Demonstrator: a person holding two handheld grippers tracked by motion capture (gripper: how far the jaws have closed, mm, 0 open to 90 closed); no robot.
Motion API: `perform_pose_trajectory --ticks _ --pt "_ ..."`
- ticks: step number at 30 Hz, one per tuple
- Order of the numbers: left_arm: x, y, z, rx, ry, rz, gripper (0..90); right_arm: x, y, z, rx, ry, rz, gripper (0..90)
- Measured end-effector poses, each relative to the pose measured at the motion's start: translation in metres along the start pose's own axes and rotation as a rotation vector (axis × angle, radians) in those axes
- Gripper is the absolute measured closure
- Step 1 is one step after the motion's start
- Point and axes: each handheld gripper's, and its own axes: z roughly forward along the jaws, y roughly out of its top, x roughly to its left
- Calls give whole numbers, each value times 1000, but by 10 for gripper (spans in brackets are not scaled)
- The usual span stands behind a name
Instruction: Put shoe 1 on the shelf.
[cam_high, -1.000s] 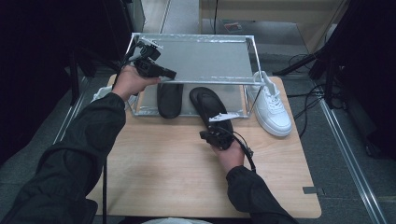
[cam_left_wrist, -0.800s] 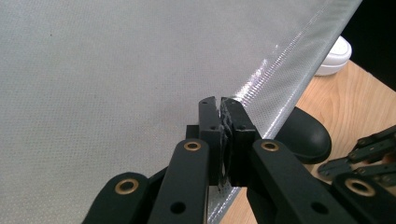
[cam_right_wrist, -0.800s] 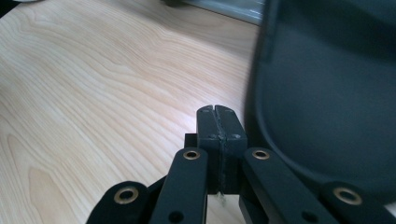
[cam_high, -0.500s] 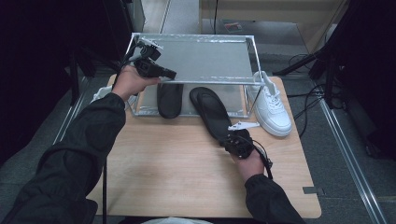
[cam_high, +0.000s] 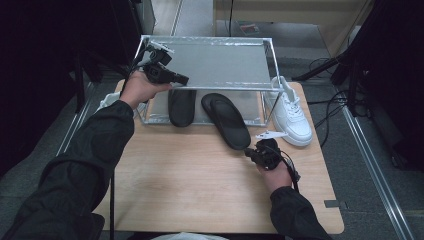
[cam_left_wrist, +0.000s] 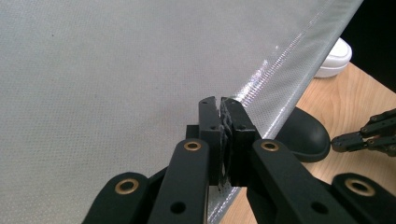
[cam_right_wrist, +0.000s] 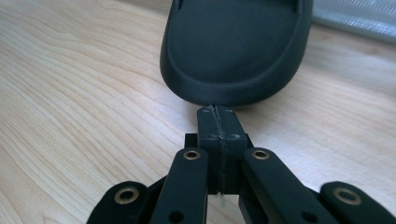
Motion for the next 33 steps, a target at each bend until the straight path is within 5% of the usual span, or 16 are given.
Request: perform_pose_trajectory --ticks 11,33 --pt "0 0 0 3 -1 -3 878 -11 2 4 26 -34 18 900" --pt "2 -1 0 -8 -13 -12 878 13 42 53 12 -3 5 900"
